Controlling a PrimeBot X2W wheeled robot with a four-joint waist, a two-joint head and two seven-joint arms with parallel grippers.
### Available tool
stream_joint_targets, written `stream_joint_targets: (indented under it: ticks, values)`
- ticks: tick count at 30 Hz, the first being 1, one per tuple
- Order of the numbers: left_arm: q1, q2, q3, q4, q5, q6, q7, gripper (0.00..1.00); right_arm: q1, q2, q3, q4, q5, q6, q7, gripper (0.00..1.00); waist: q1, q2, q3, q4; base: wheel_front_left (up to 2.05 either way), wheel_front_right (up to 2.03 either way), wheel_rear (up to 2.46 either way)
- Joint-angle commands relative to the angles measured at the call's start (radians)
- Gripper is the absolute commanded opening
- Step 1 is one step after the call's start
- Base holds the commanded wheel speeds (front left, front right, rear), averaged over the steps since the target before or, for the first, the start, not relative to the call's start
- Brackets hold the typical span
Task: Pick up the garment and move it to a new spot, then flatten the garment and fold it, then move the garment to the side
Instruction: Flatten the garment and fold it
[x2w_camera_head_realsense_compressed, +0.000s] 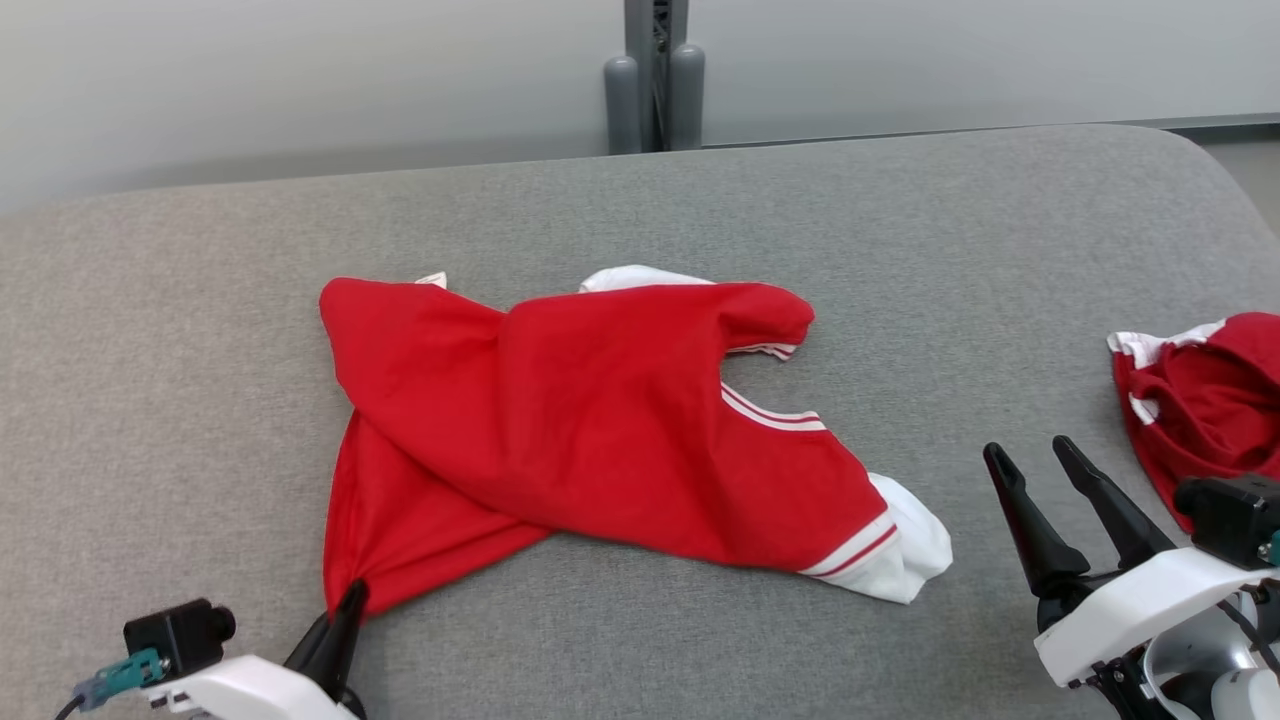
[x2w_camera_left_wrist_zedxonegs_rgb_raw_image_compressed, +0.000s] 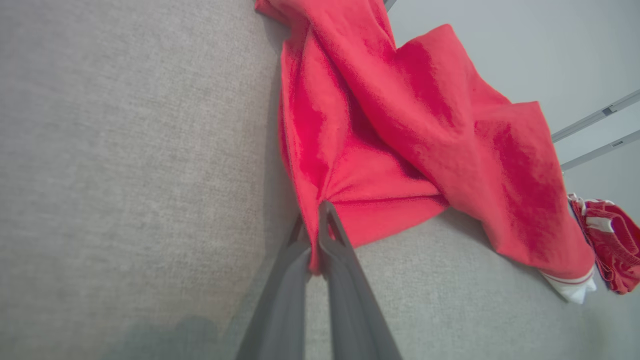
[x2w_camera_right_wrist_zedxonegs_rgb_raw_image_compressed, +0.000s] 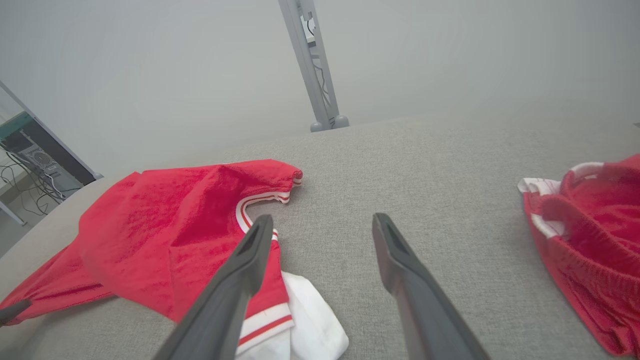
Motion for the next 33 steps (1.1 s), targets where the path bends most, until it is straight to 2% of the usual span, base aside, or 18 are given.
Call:
stream_joint_targets:
  ticks: [1,6,9,12,13,14,15,20,33]
  values:
    - [0.033,0.024,0.01,-0.042,-0.007,0.024,0.002,0.0,0.003,-0.01,-0.002,-0.005,0.007,0.0,0.002,1.0,0.0,0.0,0.003,0.018,0.0,0.0,0.0]
    - [0.129,0.078,0.035,-0.164,-0.038,0.095,0.008,0.0,-0.011,-0.025,0.018,0.002,0.016,0.0,0.024,1.0,0.0,0.0,0.009,0.034,0.0,0.0,0.0]
    - [0.15,0.086,0.044,-0.178,-0.049,0.118,0.009,0.0,-0.023,-0.04,0.056,0.014,0.033,0.0,0.06,1.0,0.0,0.0,0.009,0.04,0.0,0.0,0.0]
    - [0.123,0.089,0.027,-0.148,-0.008,0.141,0.002,0.0,-0.048,-0.065,0.103,0.036,0.053,0.0,0.1,1.0,0.0,0.0,0.008,0.042,0.0,0.0,0.0]
    - [0.107,0.078,0.024,-0.144,0.002,0.143,-0.002,0.22,-0.062,-0.07,0.118,0.045,0.059,0.0,0.11,1.0,0.0,0.0,0.007,0.043,0.0,0.0,0.0]
    - [0.095,0.067,0.019,-0.136,0.013,0.146,-0.006,0.88,-0.078,-0.076,0.137,0.058,0.068,0.0,0.122,1.0,0.0,0.0,0.006,0.045,0.0,0.0,0.0]
    - [0.085,0.06,0.012,-0.131,0.024,0.148,-0.008,1.0,-0.095,-0.088,0.159,0.073,0.076,0.0,0.136,1.0,0.0,0.0,0.005,0.048,0.0,0.0,0.0]
    - [0.032,0.037,-0.013,-0.118,0.083,0.159,-0.028,1.0,-0.185,-0.138,0.271,0.15,0.129,0.0,0.197,1.0,0.0,0.0,0.002,0.076,0.0,0.0,0.0]
    - [-0.024,0.003,-0.039,-0.212,0.177,0.2,-0.061,1.0,-0.365,-0.208,0.439,0.376,0.213,0.0,0.289,1.0,0.0,0.0,0.019,0.189,0.0,0.0,0.0]
